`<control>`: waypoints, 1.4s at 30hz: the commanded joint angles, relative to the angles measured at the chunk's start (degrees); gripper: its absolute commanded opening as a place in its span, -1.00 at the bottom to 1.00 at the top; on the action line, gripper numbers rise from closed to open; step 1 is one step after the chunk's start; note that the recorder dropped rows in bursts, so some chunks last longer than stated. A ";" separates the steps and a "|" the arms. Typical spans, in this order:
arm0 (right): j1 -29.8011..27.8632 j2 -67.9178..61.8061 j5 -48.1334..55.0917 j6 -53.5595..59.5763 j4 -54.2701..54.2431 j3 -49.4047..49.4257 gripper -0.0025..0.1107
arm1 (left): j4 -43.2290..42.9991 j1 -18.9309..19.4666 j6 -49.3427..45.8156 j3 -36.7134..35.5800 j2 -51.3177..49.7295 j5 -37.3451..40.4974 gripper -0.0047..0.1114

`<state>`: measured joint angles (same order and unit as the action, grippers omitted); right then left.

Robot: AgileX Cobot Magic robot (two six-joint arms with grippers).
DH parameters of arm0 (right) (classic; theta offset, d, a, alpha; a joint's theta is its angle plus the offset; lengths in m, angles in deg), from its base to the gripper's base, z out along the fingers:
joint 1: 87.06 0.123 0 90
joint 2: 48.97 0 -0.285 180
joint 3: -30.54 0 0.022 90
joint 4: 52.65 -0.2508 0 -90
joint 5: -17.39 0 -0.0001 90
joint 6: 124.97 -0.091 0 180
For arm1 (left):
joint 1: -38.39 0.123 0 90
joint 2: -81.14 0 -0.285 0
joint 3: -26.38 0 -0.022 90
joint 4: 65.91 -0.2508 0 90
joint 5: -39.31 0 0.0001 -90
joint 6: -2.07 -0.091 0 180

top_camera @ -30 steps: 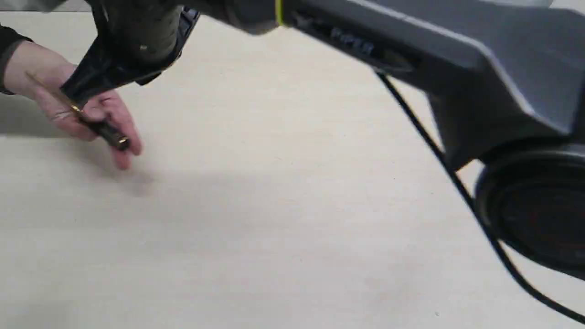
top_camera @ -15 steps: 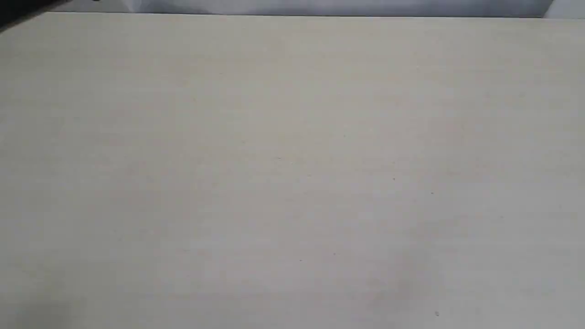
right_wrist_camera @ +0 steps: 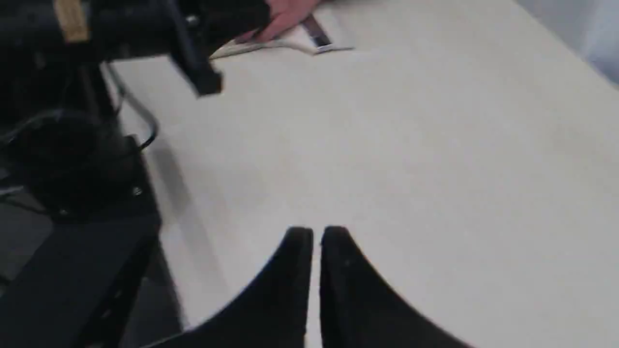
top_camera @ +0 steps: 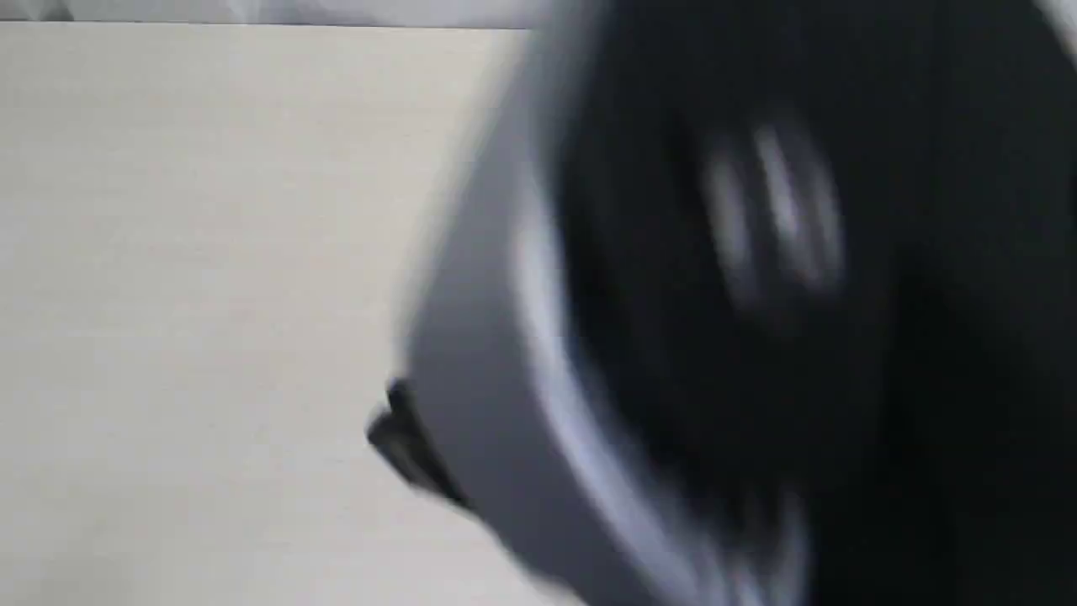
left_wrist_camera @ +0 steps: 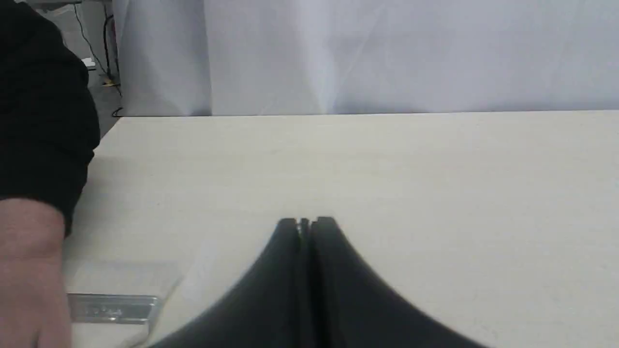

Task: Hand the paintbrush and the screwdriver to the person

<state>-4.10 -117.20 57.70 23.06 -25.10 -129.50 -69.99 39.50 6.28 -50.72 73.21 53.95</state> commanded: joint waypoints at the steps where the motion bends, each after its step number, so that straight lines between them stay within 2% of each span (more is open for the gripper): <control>1: 1.00 4.75 -11.07 -4.25 0.32 13.27 -0.88 | 0.16 -0.47 0.12 -0.12 0.14 -0.31 -0.92; 3: 1.00 5.93 -14.72 -5.89 0.32 18.76 -0.88 | 0.16 -0.47 0.12 -0.12 0.14 -0.31 -0.92; 8: 1.00 6.66 -14.28 -9.30 -1.11 26.97 -0.88 | 0.16 -0.47 0.12 -0.12 0.14 -0.45 -0.92; 13: 1.00 6.66 -14.33 -11.05 -0.87 28.33 -0.88 | 0.05 -0.47 0.12 -0.12 0.14 -0.35 -0.92; 23: 0.56 8.19 -22.62 -11.93 11.51 29.01 -0.88 | 0.05 -0.47 0.12 -0.12 0.14 -0.35 -0.92; 26: -6.46 10.22 -30.19 -11.54 13.00 31.77 -0.88 | 0.05 -0.47 0.12 -0.12 0.14 -0.35 -0.92; 33: -34.93 18.00 -49.74 -11.80 13.00 42.59 -0.88 | 0.05 -0.47 0.12 -0.12 0.14 -0.35 -0.92; 36: -45.49 24.37 -51.19 -11.80 13.00 47.19 -0.88 | 0.05 -0.47 0.12 -0.12 0.14 -0.35 -0.92; 42: -59.90 38.55 -48.30 -9.74 13.00 52.62 -0.88 | 0.17 -0.47 0.12 -0.12 0.14 -0.32 -0.92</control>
<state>-60.65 -81.78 8.76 12.20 -12.53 -77.95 -69.99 39.50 6.28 -50.72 73.21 53.95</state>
